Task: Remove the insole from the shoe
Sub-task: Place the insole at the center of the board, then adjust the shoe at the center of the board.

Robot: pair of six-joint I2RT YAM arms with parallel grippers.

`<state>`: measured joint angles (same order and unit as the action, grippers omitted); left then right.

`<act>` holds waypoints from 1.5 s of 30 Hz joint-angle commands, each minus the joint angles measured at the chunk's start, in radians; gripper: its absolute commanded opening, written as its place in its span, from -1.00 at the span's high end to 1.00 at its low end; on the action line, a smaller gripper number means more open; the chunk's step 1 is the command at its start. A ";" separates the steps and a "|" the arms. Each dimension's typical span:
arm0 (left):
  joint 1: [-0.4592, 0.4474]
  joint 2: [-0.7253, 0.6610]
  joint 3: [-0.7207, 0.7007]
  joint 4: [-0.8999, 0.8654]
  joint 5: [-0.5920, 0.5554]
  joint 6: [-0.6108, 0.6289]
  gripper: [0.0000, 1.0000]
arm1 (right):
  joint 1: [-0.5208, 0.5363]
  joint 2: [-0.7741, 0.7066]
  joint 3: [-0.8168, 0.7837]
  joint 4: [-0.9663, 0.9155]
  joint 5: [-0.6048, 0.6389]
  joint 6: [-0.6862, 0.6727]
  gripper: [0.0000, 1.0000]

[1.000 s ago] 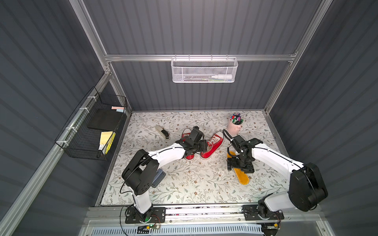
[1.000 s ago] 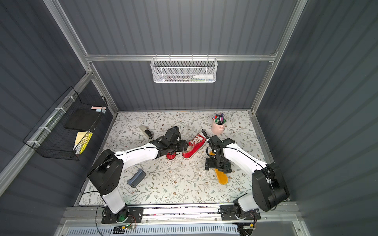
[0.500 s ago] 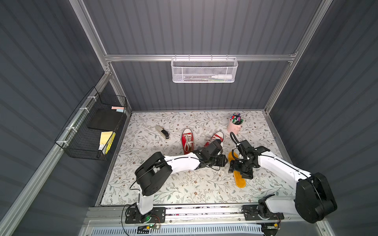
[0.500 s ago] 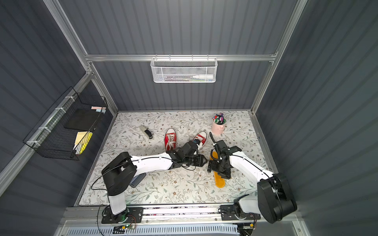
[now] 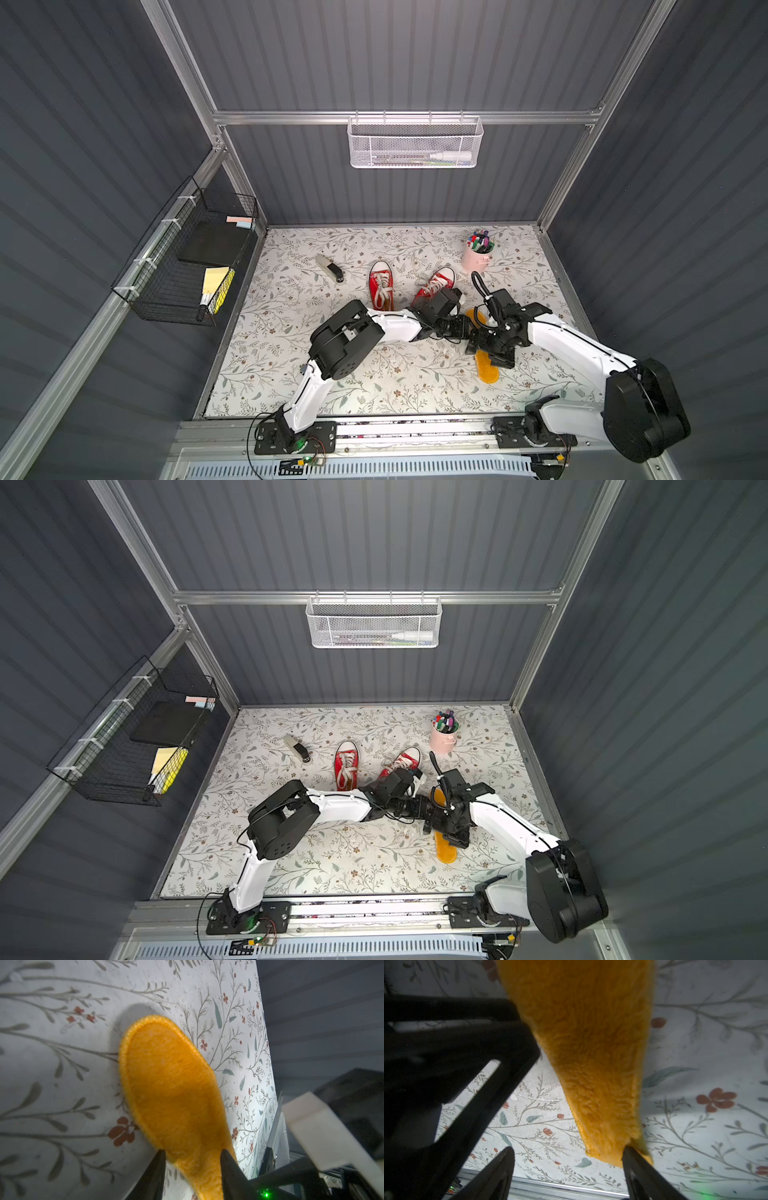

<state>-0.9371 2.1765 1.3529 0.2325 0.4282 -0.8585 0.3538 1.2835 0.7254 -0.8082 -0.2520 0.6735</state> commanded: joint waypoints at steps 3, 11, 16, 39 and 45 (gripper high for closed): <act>-0.007 0.059 0.073 -0.079 0.047 -0.020 0.08 | -0.004 -0.032 0.019 -0.023 -0.010 0.012 -0.70; -0.006 0.143 0.219 -0.369 -0.067 0.061 0.11 | -0.023 -0.148 0.107 -0.193 0.118 0.028 -0.87; -0.006 0.151 0.223 -0.394 -0.098 0.062 0.11 | -0.035 -0.216 0.205 -0.286 0.201 0.022 -0.88; 0.037 -0.345 0.079 -0.542 -0.338 0.221 -0.16 | -0.039 -0.280 0.255 -0.088 0.094 -0.067 -0.60; 0.147 -0.328 0.103 -0.784 -0.450 0.356 -0.35 | -0.038 -0.168 0.266 -0.058 -0.001 -0.071 -0.62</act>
<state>-0.8356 1.8126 1.4418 -0.3290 0.0818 -0.6041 0.3168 1.0882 0.9630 -0.8932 -0.1799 0.6197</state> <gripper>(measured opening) 0.658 0.806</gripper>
